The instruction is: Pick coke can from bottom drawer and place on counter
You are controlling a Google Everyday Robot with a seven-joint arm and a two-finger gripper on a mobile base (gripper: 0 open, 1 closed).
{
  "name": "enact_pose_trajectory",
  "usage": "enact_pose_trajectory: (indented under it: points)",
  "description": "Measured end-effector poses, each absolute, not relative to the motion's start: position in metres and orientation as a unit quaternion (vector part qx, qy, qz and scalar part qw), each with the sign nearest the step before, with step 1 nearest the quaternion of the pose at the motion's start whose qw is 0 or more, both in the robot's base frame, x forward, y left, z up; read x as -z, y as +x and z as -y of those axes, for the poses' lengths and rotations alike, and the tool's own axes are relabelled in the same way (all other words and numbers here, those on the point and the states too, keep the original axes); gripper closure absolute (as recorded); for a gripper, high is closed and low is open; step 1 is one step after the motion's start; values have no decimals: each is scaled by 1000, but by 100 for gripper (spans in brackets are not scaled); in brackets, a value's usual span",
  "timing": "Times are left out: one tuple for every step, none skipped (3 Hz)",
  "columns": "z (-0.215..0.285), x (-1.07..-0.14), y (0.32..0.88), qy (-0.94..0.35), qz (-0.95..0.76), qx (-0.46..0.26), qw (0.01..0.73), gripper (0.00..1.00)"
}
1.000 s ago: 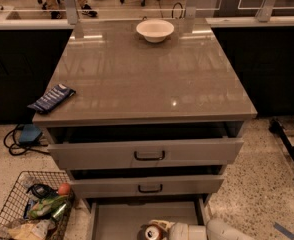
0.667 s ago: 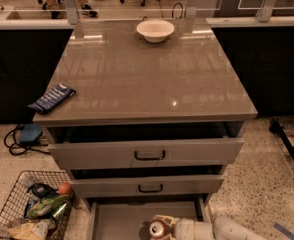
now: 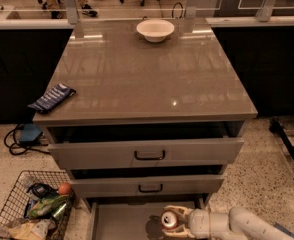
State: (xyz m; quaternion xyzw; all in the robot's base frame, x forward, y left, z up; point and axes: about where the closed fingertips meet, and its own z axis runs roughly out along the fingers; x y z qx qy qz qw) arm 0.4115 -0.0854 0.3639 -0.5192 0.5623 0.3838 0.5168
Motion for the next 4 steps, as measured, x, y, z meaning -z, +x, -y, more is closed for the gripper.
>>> enact_pose_trajectory:
  points:
    - [100,-402,410,-502,-574,-392,515,100]
    - [113,-480,398,-491,-595,-365,522,100]
    - [112,-480,398,-488,-596,-366,522,100]
    - [107,-487,400,-456,-615,-374,523,100]
